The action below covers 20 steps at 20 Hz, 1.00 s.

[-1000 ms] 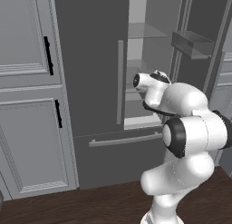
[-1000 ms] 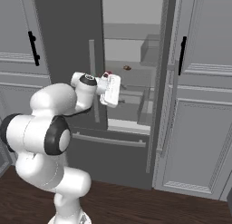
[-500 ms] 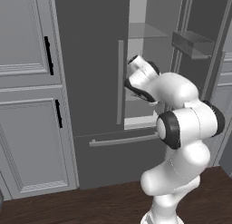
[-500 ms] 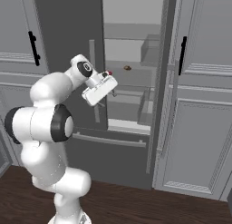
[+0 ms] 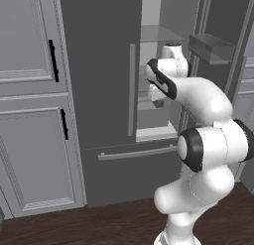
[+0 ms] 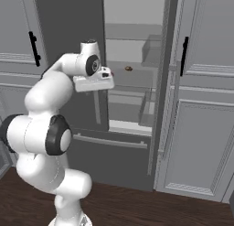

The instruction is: Take the strawberry from the fridge and place it on top of the pancake, located on the dining counter.

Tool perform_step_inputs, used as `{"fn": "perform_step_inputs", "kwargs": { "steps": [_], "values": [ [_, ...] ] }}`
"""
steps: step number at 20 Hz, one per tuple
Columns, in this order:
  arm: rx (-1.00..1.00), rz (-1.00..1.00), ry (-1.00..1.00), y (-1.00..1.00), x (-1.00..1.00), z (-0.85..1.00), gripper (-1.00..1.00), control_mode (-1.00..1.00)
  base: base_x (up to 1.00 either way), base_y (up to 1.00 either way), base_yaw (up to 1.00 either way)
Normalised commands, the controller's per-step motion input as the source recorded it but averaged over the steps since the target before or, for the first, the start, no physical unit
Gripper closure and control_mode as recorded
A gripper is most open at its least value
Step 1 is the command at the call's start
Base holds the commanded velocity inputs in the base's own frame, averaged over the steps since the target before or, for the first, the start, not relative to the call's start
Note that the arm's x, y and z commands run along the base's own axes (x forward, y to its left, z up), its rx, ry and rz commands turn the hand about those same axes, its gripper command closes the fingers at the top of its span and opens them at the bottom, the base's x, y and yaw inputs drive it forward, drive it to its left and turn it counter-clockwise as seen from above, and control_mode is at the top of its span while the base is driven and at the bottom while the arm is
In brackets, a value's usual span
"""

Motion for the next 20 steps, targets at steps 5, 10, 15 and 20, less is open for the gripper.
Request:
{"fn": "perform_step_inputs", "kwargs": {
  "steps": [5,10,15,20],
  "values": [
    [0.32,-0.50,-0.89,0.51,0.24,0.36,-1.00,-1.00,0.00,0.00,0.00],
    [0.17,-0.43,-0.68,0.42,0.41,0.21,-1.00,-1.00,0.00,0.00,0.00],
    [-0.11,-0.08,-0.16,0.51,0.74,0.07,-1.00,-1.00,0.00,0.00,0.00],
    [-0.08,0.05,-0.02,-0.02,0.98,0.00,-1.00,-1.00,0.00,0.00,0.00]
  ]
}}
